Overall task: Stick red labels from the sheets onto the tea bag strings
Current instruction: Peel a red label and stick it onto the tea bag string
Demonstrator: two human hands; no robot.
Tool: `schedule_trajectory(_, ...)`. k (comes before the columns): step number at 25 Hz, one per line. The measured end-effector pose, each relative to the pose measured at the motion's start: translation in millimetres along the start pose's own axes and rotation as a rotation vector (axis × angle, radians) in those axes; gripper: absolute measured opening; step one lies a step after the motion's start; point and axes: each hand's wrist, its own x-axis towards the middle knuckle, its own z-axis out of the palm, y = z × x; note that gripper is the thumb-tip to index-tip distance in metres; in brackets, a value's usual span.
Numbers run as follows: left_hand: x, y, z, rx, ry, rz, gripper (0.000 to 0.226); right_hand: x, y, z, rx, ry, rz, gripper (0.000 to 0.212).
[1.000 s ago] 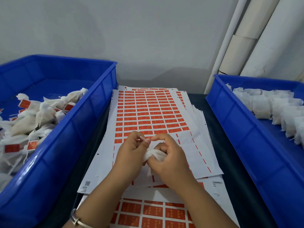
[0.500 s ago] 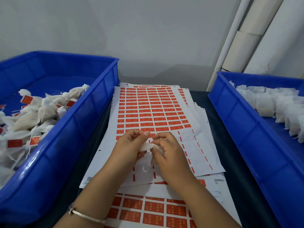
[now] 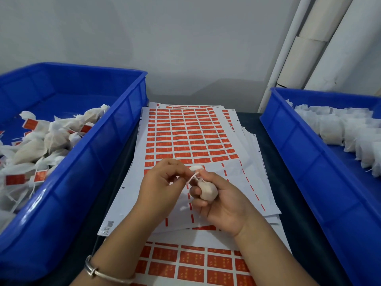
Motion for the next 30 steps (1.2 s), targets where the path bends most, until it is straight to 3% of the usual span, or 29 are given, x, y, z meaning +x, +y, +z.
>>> schedule_trajectory(3, -3, -1, 0, -0.061, -0.059, 0.041, 0.028, 2, 1, 0, -0.132, 0.094, -0.056, 0.023)
schedule_trajectory(5, -2, 1, -2, -0.14, -0.103, -0.006, 0.008, 3, 1, -1, -0.197, 0.137, -0.08, 0.023)
schedule_trajectory(8, 0, -4, 1, 0.036, -0.068, 0.008, 0.027, 2, 3, -1, -0.243, 0.17, -0.087, 0.015)
schedule_trajectory(11, 3, -7, 1, 0.097, 0.006, 0.043, 0.013, 1, 2, 2, -0.228, 0.181, -0.092, 0.016)
schedule_trajectory(16, 10, -17, -8, 0.314, 0.118, 0.059, 0.008, 4, 3, 1, -0.356, 0.288, -0.102, 0.015)
schedule_trajectory(22, 13, -17, -15, 0.361, 0.285, 0.045, 0.008, -3, -4, -2, -0.7, 0.08, -0.034, 0.034)
schedule_trajectory(26, 5, -7, -8, 0.307, 0.07, 0.115, 0.016, -11, -14, -6, -0.771, -0.178, -0.028, 0.026)
schedule_trajectory(28, 0, 0, -6, 0.272, -0.009, 0.125, 0.02, -10, -13, -6, -0.739, -0.172, -0.105, 0.02)
schedule_trajectory(30, 5, 6, -4, 0.262, -0.002, 0.076, 0.021, -7, -15, -5, -0.657, -0.043, -0.168, 0.028)
